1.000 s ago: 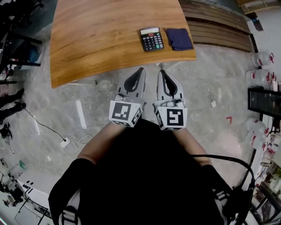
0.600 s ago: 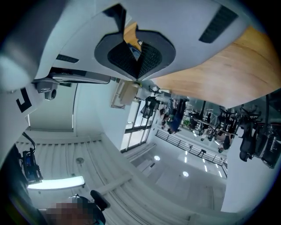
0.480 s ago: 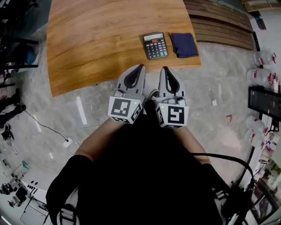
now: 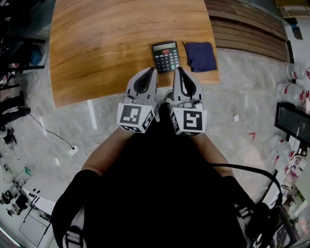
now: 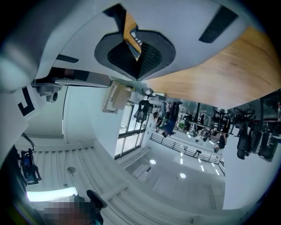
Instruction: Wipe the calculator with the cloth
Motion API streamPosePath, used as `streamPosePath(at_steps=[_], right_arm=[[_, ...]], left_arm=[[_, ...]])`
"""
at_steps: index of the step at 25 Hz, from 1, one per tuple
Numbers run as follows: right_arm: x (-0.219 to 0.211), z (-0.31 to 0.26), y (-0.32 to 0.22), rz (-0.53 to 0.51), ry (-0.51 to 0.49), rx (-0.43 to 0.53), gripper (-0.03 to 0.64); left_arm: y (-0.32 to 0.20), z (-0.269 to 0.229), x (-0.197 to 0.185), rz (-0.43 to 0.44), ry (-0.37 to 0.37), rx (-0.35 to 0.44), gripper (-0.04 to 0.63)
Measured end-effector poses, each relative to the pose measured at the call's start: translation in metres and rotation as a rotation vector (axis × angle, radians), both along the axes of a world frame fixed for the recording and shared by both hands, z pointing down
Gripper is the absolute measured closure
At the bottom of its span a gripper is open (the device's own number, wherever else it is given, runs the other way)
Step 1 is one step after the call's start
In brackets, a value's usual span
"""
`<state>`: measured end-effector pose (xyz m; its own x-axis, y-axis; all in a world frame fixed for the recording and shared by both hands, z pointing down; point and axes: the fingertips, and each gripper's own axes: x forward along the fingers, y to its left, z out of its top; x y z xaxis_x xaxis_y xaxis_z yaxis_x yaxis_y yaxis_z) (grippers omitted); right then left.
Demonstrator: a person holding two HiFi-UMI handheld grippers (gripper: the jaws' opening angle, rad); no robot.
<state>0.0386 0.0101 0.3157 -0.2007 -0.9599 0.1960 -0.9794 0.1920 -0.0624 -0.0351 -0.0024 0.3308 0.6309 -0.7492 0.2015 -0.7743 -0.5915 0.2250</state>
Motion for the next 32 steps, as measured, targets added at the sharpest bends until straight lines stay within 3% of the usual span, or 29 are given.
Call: streamPosePath(at_steps=[12,21,26,32], right_arm=[[0.024,0.045,-0.042,-0.092,-0.009,-0.084,0.601],[0.022,0.121,-0.068,-0.037,0.039,-0.195,0.601],[0.031,0.179,-0.076,-0.005,0.092,-0.305,0.601],[0.039,0.228,-0.081,0.002,0.117,-0.423,0.601]], left_arm=[[-0.042,0.039,0.025,-0.047,-0.080,-0.039,0.588],[-0.060,0.113,0.019,0.016,-0.098,-0.142,0.588],[-0.067,0.158,0.012,0.059,-0.095,-0.218,0.586],[-0.068,0.199,0.007,0.087,-0.087,-0.310,0.489]])
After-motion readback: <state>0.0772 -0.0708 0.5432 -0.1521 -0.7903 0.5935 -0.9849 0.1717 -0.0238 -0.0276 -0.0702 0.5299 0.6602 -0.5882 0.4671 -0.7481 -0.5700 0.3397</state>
